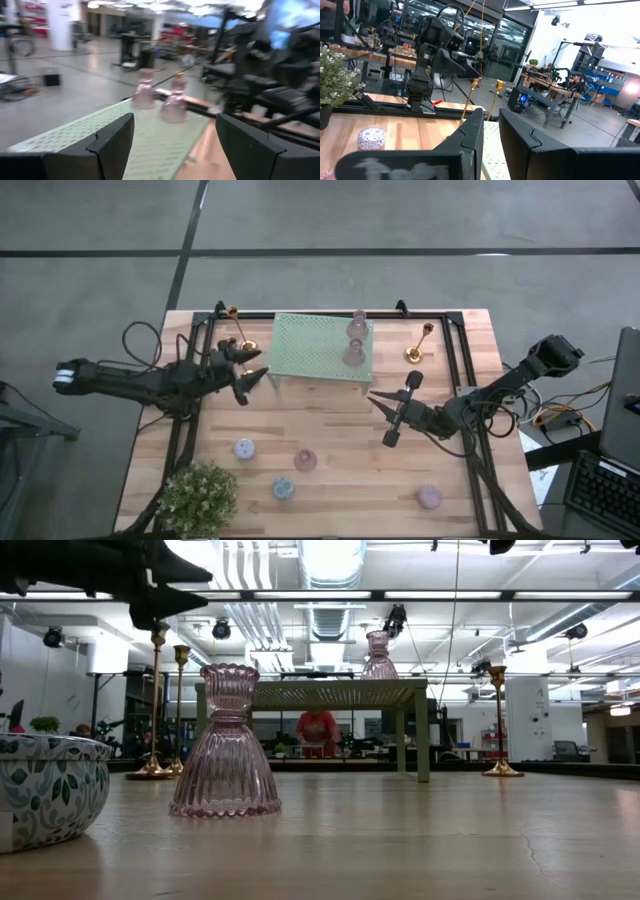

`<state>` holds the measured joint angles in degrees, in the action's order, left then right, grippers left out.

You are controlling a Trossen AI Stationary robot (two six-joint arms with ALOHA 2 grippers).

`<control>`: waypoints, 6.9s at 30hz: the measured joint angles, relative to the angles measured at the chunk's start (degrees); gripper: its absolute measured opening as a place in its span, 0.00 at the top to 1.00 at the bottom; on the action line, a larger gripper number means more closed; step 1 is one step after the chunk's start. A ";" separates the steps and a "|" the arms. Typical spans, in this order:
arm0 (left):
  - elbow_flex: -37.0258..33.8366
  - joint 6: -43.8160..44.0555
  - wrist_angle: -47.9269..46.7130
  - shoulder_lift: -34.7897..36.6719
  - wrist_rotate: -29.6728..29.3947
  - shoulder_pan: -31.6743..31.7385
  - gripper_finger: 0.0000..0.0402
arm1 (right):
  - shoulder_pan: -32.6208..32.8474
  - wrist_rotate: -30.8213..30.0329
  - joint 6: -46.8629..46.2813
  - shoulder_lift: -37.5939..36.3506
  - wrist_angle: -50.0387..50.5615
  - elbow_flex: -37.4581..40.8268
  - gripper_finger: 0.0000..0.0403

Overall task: Pick & Place candle stick holders
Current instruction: Put the glass candle holder on the shelf aligned with the other glass candle holders

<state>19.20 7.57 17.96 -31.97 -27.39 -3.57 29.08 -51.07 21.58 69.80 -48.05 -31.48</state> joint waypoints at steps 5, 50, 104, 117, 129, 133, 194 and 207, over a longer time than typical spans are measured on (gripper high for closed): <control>0.00 1.06 1.72 1.91 10.20 -0.02 0.29 | 0.00 -0.01 0.00 0.00 0.11 0.00 0.87; 16.64 11.12 -13.15 -29.50 12.24 -20.89 0.29 | -2.44 0.02 -9.94 0.02 5.12 0.02 0.89; 19.98 7.30 -11.42 -34.57 11.62 -20.96 0.29 | -28.46 14.70 -37.43 13.38 23.79 -7.39 0.98; 19.98 7.34 -10.99 -34.57 11.62 -20.96 0.29 | -30.19 12.26 -37.00 13.31 25.62 -7.28 0.98; 19.98 7.30 -11.00 -34.57 11.62 -20.96 0.29 | -31.82 12.11 -34.60 13.31 25.59 -7.23 0.98; 19.98 7.32 -11.00 -34.55 11.62 -20.96 0.29 | -31.79 12.27 -34.43 13.31 25.59 -7.21 0.98; 25.24 12.08 -8.90 -57.89 14.36 -22.25 0.53 | -13.66 21.07 -24.55 -2.97 34.25 -8.79 0.98; 29.52 7.82 -9.25 -55.72 10.80 -18.29 0.54 | -13.60 21.07 -24.37 -3.12 34.25 -8.79 0.98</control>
<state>48.72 15.39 8.71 -87.69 -16.60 -21.86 15.48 -30.00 -2.79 66.68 -13.80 -40.27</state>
